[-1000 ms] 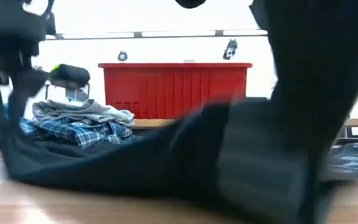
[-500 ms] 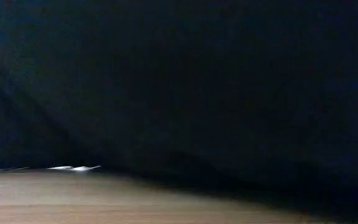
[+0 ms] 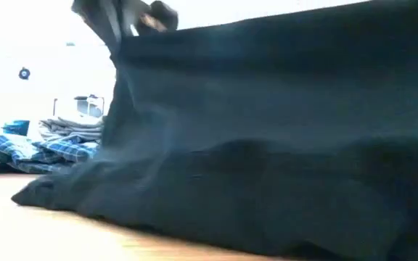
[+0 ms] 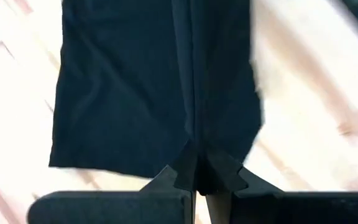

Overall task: Fold Laundry from Bin
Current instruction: Fold the black underwear

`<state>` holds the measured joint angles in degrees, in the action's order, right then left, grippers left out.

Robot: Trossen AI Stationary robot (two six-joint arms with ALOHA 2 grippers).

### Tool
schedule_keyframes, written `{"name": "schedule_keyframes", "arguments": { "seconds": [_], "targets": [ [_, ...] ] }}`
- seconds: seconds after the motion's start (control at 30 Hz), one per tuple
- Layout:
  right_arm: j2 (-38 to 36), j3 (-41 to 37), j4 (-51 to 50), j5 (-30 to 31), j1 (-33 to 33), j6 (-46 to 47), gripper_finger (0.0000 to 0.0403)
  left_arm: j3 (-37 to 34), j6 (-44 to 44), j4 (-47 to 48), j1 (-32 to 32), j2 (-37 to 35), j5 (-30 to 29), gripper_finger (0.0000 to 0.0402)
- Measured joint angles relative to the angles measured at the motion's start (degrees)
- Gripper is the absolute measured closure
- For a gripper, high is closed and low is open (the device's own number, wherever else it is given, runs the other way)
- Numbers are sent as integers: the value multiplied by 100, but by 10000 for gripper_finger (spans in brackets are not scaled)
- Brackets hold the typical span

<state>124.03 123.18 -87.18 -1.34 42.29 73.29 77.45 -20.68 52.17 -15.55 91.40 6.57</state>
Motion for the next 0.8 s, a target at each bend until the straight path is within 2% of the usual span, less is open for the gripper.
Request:
{"name": "schedule_keyframes", "arguments": {
  "seconds": [0.2,0.5,0.6,0.8],
  "targets": [
    [-7,-327,-223,75,-124,-85,391,278,-430,40,573,578,0,402],
    [-33,-668,-277,616,-297,-498,391,811,-865,325,1174,683,-113,402],
    [-33,-991,-290,651,-361,-462,391,811,-882,300,1356,765,-111,402],
    [-159,-1270,-279,601,-372,-93,391,975,-836,829,1457,996,-115,401]
  ]
}}
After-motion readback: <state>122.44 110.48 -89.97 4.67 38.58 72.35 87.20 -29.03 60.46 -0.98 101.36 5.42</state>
